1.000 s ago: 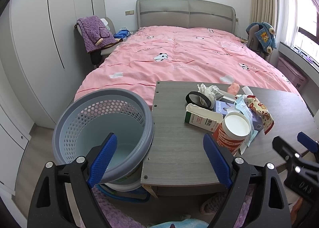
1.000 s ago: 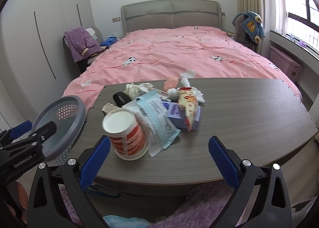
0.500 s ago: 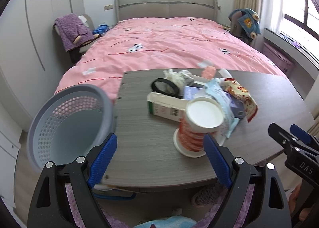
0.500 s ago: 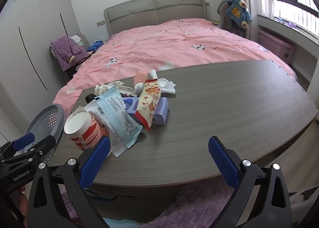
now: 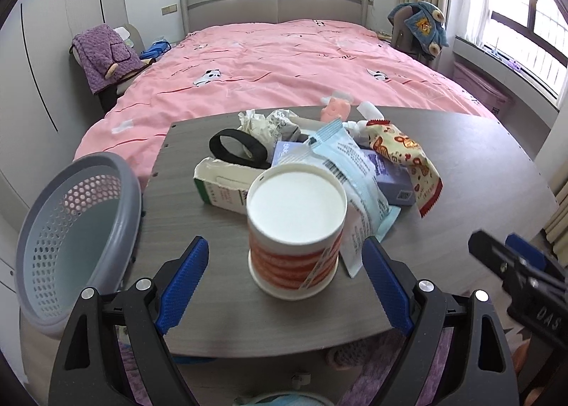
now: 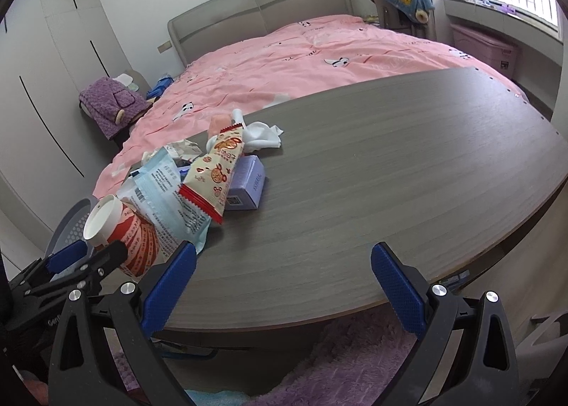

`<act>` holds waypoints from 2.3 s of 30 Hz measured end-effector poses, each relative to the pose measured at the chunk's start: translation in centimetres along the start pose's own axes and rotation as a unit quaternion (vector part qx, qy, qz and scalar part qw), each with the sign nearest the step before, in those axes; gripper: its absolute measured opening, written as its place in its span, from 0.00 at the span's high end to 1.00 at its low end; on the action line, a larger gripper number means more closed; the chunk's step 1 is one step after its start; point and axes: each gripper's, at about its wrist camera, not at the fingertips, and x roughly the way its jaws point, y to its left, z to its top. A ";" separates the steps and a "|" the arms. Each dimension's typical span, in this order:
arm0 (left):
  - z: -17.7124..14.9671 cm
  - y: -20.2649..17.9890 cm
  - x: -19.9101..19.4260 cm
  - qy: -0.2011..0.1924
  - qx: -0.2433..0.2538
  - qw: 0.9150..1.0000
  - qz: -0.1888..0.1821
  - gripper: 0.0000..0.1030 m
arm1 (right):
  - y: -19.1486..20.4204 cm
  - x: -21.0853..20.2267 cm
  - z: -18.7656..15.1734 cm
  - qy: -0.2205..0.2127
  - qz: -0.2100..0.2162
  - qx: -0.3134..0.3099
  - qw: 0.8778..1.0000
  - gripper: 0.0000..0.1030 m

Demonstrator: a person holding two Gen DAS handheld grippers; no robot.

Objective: Collect trash
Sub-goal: 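Grasp the white-and-red paper cup with the left tool, then lift the cup with the left tool while the right tool grasps the blue-white wrapper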

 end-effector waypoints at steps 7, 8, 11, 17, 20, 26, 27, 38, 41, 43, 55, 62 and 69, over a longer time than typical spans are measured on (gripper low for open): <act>0.4 0.1 1.0 -0.003 -0.006 1.000 -0.002 0.19 | -0.2 0.4 -0.1 0.005 0.006 0.001 1.000 0.06; 0.5 0.2 1.0 -0.003 -0.007 1.000 -0.002 0.21 | -0.2 0.3 -0.1 0.005 0.008 0.000 1.000 0.06; 0.5 0.6 1.0 -0.001 -0.010 1.000 -0.009 0.41 | 0.1 0.2 -0.2 0.005 0.014 -0.006 1.000 0.06; 0.3 1.0 0.7 -0.001 -0.011 1.000 -0.012 0.45 | 1.5 -0.4 -0.9 0.005 0.039 -0.032 0.999 0.06; 0.4 1.7 -0.2 -0.011 -0.013 1.000 -0.003 0.45 | 2.9 -0.9 -1.2 0.001 0.052 -0.057 0.997 0.06; 0.0 3.9 -2.3 -0.025 -0.021 0.999 0.027 0.44 | 5.8 -1.2 -1.7 -0.005 0.086 -0.104 0.991 0.06; 0.0 4.5 -2.6 -0.027 -0.025 0.999 0.035 0.44 | 6.4 -1.2 -1.8 -0.007 0.091 -0.113 0.989 0.06; -0.2 10.2 -4.2 -0.048 -0.067 0.993 0.086 0.44 | 11.9 1.0 -1.3 -0.013 0.098 -0.186 0.978 0.18; -0.1 11.1 -4.3 -0.053 -0.076 0.992 0.088 0.44 | 12.6 2.3 -0.9 -0.002 0.090 -0.192 0.977 0.27; -0.2 11.6 -4.3 -0.056 -0.078 0.991 0.091 0.44 | 13.0 2.9 -0.7 0.001 0.083 -0.196 0.977 0.30; 0.0 13.1 -4.0 -0.058 -0.094 0.990 0.089 0.44 | 13.6 6.6 0.5 0.011 0.021 -0.207 0.978 0.37; 0.1 13.3 -4.0 -0.058 -0.097 0.990 0.088 0.44 | 13.8 7.1 0.4 0.016 0.015 -0.216 0.976 0.51; 0.0 13.2 -4.3 -0.061 -0.097 0.990 0.088 0.44 | 13.9 5.8 0.2 0.008 0.033 -0.205 0.978 0.53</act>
